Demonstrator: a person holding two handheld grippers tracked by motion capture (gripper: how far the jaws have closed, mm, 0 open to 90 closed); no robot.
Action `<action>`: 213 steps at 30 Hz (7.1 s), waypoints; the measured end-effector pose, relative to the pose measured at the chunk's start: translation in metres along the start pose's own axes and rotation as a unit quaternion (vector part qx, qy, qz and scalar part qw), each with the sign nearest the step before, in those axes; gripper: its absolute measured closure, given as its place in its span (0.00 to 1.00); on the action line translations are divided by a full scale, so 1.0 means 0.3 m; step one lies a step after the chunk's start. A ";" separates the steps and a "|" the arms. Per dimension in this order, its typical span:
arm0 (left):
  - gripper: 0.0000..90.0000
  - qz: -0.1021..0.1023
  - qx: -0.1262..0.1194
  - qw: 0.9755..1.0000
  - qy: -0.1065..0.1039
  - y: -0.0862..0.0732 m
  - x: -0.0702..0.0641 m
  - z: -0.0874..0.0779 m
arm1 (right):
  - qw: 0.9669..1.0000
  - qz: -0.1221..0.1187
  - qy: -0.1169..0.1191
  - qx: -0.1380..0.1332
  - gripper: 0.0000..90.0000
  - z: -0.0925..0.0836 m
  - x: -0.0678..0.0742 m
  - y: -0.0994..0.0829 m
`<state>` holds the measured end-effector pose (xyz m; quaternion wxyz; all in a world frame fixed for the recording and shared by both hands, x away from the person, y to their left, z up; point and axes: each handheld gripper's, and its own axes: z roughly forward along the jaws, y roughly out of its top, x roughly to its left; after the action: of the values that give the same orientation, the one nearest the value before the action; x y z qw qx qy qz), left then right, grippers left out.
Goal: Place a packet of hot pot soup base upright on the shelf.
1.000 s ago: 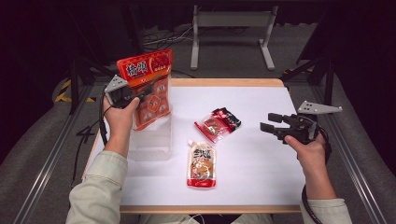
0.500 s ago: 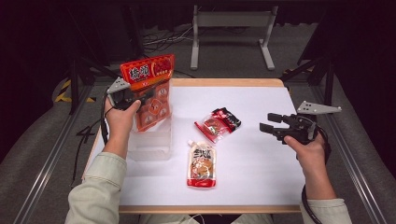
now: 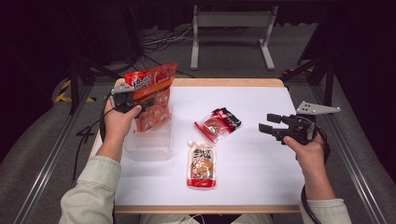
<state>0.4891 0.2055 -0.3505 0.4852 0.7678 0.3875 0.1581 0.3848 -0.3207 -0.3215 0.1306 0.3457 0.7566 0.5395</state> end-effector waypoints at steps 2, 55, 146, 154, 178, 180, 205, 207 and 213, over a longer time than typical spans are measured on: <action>0.79 -0.014 0.001 1.000 -0.005 -0.010 0.011 -0.005 | 1.000 0.001 0.000 0.001 0.42 0.003 0.001 -0.001; 0.14 0.005 -0.048 0.997 0.052 -0.132 -0.084 -0.266 | 1.000 -0.009 -0.011 -0.020 0.41 0.003 -0.001 -0.013; 0.12 0.071 0.034 0.993 -0.089 -0.304 -0.280 -0.255 | 0.985 0.051 -0.092 0.137 0.38 0.489 -0.242 -0.188; 0.12 0.071 0.036 0.993 -0.090 -0.306 -0.280 -0.253 | 0.984 0.079 -0.088 0.135 0.32 0.496 -0.241 -0.183; 0.12 0.070 0.037 0.993 -0.089 -0.310 -0.273 -0.249 | 0.989 0.100 -0.030 0.108 0.74 0.511 -0.216 -0.132; 0.12 0.069 0.037 0.993 -0.090 -0.310 -0.272 -0.249 | 0.989 0.102 -0.023 0.100 0.77 0.511 -0.213 -0.125; 0.12 0.065 0.035 0.993 -0.090 -0.314 -0.274 -0.245 | 0.996 0.057 0.023 0.063 1.00 0.515 -0.100 -0.005; 0.12 0.061 0.030 0.993 -0.093 -0.314 -0.276 -0.245 | 0.997 0.044 0.024 0.059 1.00 0.511 -0.081 0.009; 0.11 0.055 0.012 0.993 -0.100 -0.313 -0.285 -0.235 | 0.998 0.019 0.025 0.054 1.00 0.474 -0.053 0.035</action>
<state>0.3483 0.2071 -0.3867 0.5025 0.8059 0.2960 0.1024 0.4815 -0.2260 -0.3693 0.0822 0.3530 0.7807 0.5090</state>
